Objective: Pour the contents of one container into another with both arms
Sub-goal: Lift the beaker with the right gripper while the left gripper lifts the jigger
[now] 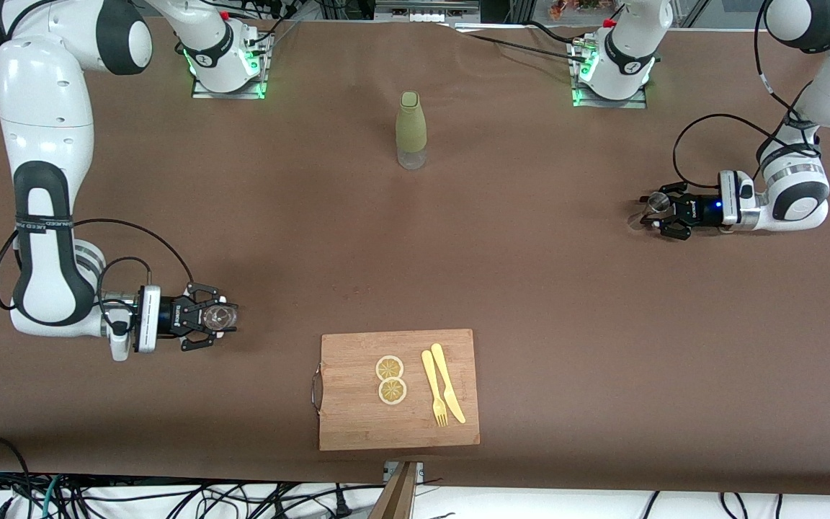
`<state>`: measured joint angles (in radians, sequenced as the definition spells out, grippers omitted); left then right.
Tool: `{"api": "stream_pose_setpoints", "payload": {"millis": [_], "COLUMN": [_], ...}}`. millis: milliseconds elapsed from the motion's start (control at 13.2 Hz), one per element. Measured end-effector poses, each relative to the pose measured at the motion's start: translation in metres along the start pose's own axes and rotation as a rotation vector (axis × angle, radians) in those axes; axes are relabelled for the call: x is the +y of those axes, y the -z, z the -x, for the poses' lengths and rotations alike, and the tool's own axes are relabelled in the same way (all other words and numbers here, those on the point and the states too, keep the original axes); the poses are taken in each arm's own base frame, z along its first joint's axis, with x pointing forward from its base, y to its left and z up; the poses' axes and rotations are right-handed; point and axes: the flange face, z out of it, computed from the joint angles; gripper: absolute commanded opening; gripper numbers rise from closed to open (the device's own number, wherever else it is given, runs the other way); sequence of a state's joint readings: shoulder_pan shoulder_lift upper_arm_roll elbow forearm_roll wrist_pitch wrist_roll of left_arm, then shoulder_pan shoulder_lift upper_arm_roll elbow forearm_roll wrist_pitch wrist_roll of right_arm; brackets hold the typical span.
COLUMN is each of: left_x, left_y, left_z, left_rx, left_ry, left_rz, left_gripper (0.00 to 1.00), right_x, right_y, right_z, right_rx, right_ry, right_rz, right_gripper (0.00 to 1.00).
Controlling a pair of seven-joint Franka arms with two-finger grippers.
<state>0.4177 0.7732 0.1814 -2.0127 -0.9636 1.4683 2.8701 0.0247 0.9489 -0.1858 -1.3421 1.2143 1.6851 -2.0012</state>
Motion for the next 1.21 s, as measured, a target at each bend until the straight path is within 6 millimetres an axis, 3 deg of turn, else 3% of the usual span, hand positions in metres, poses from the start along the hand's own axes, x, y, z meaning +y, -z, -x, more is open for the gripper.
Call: {"api": "stream_pose_setpoints", "payload": {"millis": [453,604,679,906,981,1208], "left_x": [0.000,0.000,0.000,0.000,0.000,-0.001], "left_y": [0.000,0.000,0.000,0.000,0.000,0.000], "left_z": [0.000,0.000,0.000,0.000,-0.002,-0.003], "left_rx": [0.002,0.003,0.003,0.003,0.014,0.016], "left_ry": [-0.001,-0.001,-0.001,-0.002,-0.005,-0.006], "left_rz": [0.000,0.000,0.000,0.000,0.002,0.003], "left_gripper": [0.56,0.44,0.30,0.13,0.00,0.00], "right_x": [0.012,0.012,0.012,0.011,0.011,0.011], "right_y": [0.009,0.008,0.008,0.005,0.005,0.004], "right_z": [-0.036,-0.037,-0.037,-0.038,-0.038,-0.038], "right_rx": [-0.008,-0.008,-0.008,-0.009,-0.009,-0.009], "right_ry": [-0.056,-0.060,-0.061,-0.062,-0.062,-0.062], "right_rz": [0.034,0.033,0.032,0.029,0.029,0.028], "right_gripper": [0.35,0.35,0.35,0.35,0.35,0.35]}}
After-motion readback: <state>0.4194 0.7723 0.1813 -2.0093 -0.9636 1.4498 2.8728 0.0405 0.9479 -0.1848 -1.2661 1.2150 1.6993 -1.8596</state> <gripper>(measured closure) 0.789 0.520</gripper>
